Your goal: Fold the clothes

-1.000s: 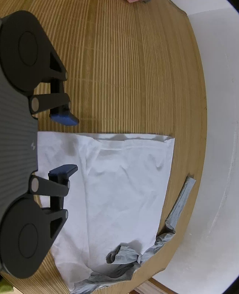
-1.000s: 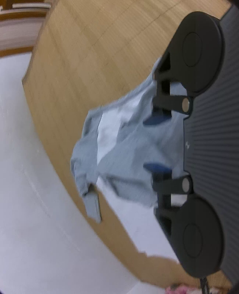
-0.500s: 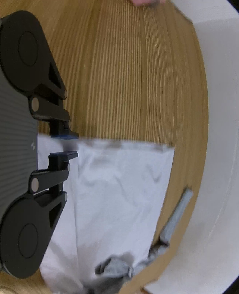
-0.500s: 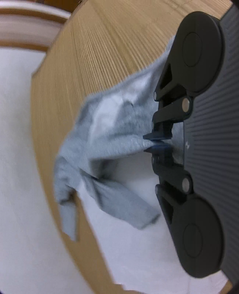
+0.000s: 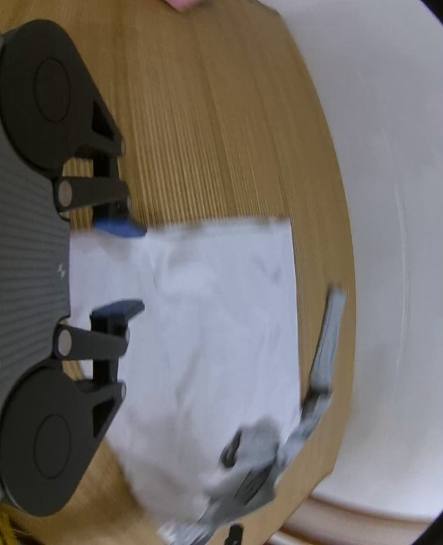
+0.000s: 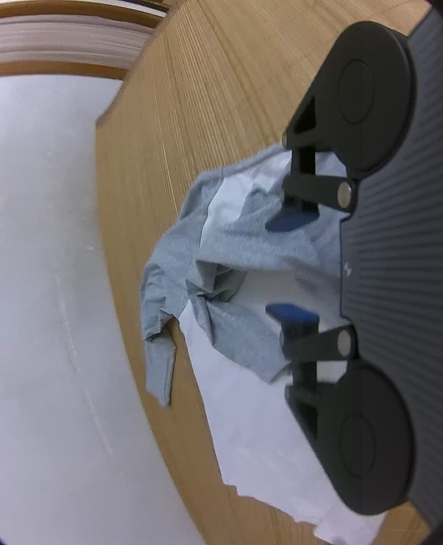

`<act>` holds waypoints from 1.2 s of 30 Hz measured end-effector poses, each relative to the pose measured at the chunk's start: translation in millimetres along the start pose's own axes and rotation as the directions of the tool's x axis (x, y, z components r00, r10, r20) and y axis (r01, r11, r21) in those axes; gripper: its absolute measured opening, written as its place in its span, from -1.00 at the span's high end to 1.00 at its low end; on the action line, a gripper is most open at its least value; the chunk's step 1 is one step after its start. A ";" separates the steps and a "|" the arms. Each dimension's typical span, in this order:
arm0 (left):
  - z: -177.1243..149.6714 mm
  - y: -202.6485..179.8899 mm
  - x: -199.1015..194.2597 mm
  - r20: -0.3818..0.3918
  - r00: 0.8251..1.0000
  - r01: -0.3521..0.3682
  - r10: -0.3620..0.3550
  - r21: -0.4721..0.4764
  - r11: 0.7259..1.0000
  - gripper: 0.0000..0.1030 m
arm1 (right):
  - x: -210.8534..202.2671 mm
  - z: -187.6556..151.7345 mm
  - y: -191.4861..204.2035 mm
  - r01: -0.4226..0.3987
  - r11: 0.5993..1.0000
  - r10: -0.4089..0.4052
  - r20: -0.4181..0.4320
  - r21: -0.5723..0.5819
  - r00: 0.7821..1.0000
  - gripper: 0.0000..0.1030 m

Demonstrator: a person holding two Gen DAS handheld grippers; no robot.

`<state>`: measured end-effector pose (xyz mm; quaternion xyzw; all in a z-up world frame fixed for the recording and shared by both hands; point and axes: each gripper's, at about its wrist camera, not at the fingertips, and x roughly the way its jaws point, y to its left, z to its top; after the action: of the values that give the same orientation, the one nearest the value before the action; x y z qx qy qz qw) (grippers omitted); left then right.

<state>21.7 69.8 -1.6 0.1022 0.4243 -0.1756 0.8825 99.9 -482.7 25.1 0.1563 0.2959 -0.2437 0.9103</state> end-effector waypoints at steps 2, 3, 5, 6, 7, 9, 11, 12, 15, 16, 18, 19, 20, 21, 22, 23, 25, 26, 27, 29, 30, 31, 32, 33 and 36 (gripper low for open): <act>-0.8 -12.2 14.9 -0.047 0.999 0.002 0.000 0.032 0.999 0.07 | -3.9 -10.7 -6.3 -0.001 1.000 0.000 -0.043 -0.027 0.999 0.00; -2.3 -15.7 22.6 -0.071 0.997 -0.001 0.004 0.046 0.999 0.07 | -1.8 -16.1 -8.6 0.010 0.999 -0.012 -0.075 -0.030 0.997 0.00; -3.7 -21.1 34.5 -0.111 0.994 -0.007 0.015 0.073 0.997 0.07 | 8.3 -28.1 -14.1 0.021 1.000 -0.022 -0.148 -0.010 0.989 0.00; -3.2 -22.5 36.9 -0.112 0.994 -0.010 0.019 0.086 0.996 0.06 | 17.0 -34.7 -18.4 0.014 1.000 -0.011 -0.203 0.015 0.979 0.00; -1.1 -23.1 36.4 -0.105 0.994 -0.012 0.023 0.097 0.995 0.06 | 18.4 -40.5 -20.3 0.015 1.000 -0.010 -0.190 0.026 0.982 0.01; 9.6 -26.8 30.6 -0.082 0.996 -0.012 0.021 0.116 0.993 0.06 | 15.5 -41.3 -17.6 0.053 0.999 -0.050 -0.182 0.010 0.982 0.01; 23.2 -34.2 21.1 -0.042 0.999 0.018 -0.013 0.129 0.991 0.02 | 9.8 -37.7 -21.5 0.047 0.998 -0.039 -0.179 0.042 0.983 0.00; 35.6 -43.8 20.3 -0.025 0.999 0.041 -0.038 0.138 0.990 -0.02 | 3.9 -35.8 -26.5 0.032 0.997 -0.021 -0.147 0.070 0.989 0.00; 76.8 -88.1 30.5 0.009 0.993 0.112 -0.116 0.192 0.975 -0.09 | -3.3 -29.0 -43.4 0.022 0.990 -0.006 -0.114 0.138 0.993 0.00; 89.8 -106.7 38.5 0.015 0.990 0.132 -0.139 0.217 0.967 -0.10 | -3.7 -26.9 -49.0 0.019 0.987 -0.001 -0.108 0.159 0.994 0.00; 114.0 -144.2 59.7 0.018 0.987 0.148 -0.160 0.274 0.950 -0.10 | 5.0 -22.8 -61.1 -0.015 0.984 0.036 -0.111 0.180 0.993 0.00; 125.3 -162.4 72.3 0.014 0.987 0.150 -0.161 0.302 0.942 -0.10 | 9.5 -20.7 -67.2 -0.032 0.981 0.055 -0.113 0.190 0.992 0.00; 135.2 -178.9 85.4 0.002 0.987 0.150 -0.160 0.324 0.934 -0.09 | 13.1 -19.8 -70.9 -0.047 0.982 0.071 -0.124 0.183 0.990 0.00; 143.6 -193.4 97.0 -0.005 0.987 0.154 -0.162 0.347 0.925 -0.08 | 16.6 -19.1 -74.4 -0.062 0.983 0.087 -0.137 0.174 0.987 0.00; 150.7 -205.2 108.8 -0.011 0.986 0.157 -0.164 0.368 0.916 -0.08 | 20.3 -19.1 -77.8 -0.081 0.984 0.104 -0.145 0.156 0.984 0.00; 156.8 -215.7 120.2 -0.022 0.987 0.156 -0.160 0.385 0.910 -0.08 | 24.0 -19.2 -81.2 -0.100 0.985 0.121 -0.154 0.137 0.981 0.00; 170.1 -220.3 140.7 -0.051 0.984 0.174 -0.168 0.412 0.894 -0.10 | 32.1 -19.6 -87.4 -0.137 0.985 0.153 -0.177 0.101 0.972 0.01; 175.4 -221.0 149.8 -0.075 0.981 0.191 -0.176 0.420 0.887 -0.10 | 32.4 -20.3 -89.3 -0.157 0.984 0.170 -0.177 0.085 0.970 0.01; 178.2 -223.2 156.4 -0.098 0.978 0.209 -0.185 0.426 0.880 -0.12 | 33.4 -19.3 -91.9 -0.178 0.981 0.188 -0.176 0.071 0.966 0.01; 178.7 -227.3 164.6 -0.128 0.971 0.237 -0.201 0.436 0.868 -0.16 | 36.5 -16.3 -97.1 -0.222 0.974 0.228 -0.192 0.053 0.955 0.01; 179.4 -230.6 168.1 -0.141 0.970 0.242 -0.200 0.443 0.863 -0.17 | 38.0 -14.6 -99.8 -0.240 0.969 0.246 -0.201 0.054 0.948 0.01; 179.5 -234.8 170.8 -0.153 0.968 0.246 -0.197 0.454 0.856 -0.17 | 39.5 -12.9 -102.5 -0.258 0.965 0.264 -0.209 0.055 0.942 0.01; 178.9 -239.2 172.5 -0.163 0.968 0.248 -0.193 0.469 0.848 -0.17 | 40.9 -11.3 -104.6 -0.274 0.960 0.280 -0.217 0.056 0.935 0.01; 177.6 -243.9 173.2 -0.165 0.968 0.247 -0.190 0.483 0.840 -0.09 | 41.7 -10.6 -106.2 -0.287 0.956 0.291 -0.222 0.051 0.930 0.01; 174.7 -256.5 169.1 -0.167 0.970 0.240 -0.178 0.514 0.823 0.75 | 42.2 -9.2 -108.9 -0.320 0.947 0.317 -0.236 0.027 0.919 0.01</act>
<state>142.3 -260.9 -34.2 0.3043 0.4164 -0.3756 0.7700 67.0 -584.1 -23.2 0.2246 0.3747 -0.0704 0.8968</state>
